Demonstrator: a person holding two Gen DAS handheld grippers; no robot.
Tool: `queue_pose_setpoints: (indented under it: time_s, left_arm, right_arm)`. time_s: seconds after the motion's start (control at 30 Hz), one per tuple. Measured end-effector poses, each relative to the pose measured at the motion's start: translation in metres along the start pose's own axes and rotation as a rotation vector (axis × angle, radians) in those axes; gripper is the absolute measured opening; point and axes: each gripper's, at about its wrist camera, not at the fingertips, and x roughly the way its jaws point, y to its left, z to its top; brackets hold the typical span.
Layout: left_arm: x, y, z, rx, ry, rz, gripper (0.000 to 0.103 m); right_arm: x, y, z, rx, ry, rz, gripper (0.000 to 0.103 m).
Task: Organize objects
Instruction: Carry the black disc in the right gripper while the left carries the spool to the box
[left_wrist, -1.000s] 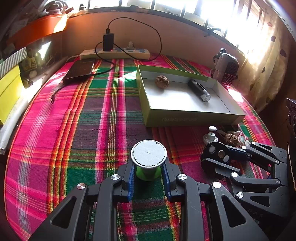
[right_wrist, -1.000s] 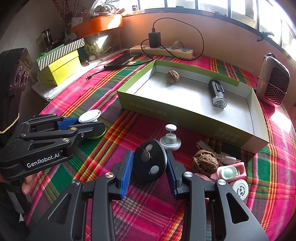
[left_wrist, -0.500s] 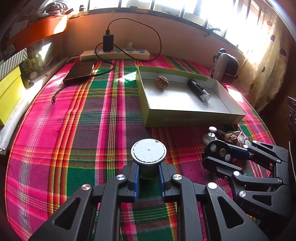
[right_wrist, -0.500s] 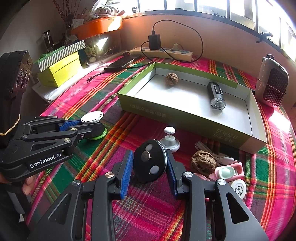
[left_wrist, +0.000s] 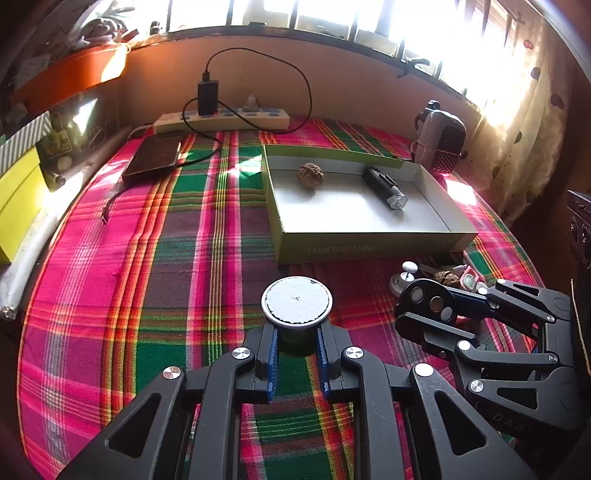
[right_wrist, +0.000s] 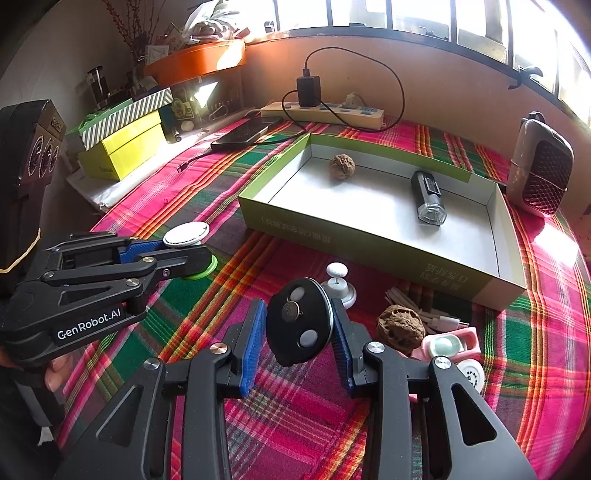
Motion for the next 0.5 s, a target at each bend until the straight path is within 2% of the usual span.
queue_pose_setpoints:
  time_s: [0.5]
  left_arm:
    - [-0.010,-0.016,0.029,0.033,-0.046,-0.023,0.015]
  right_arm:
    - [-0.028,-0.021,0.025,0.030,-0.065,-0.045,0.036]
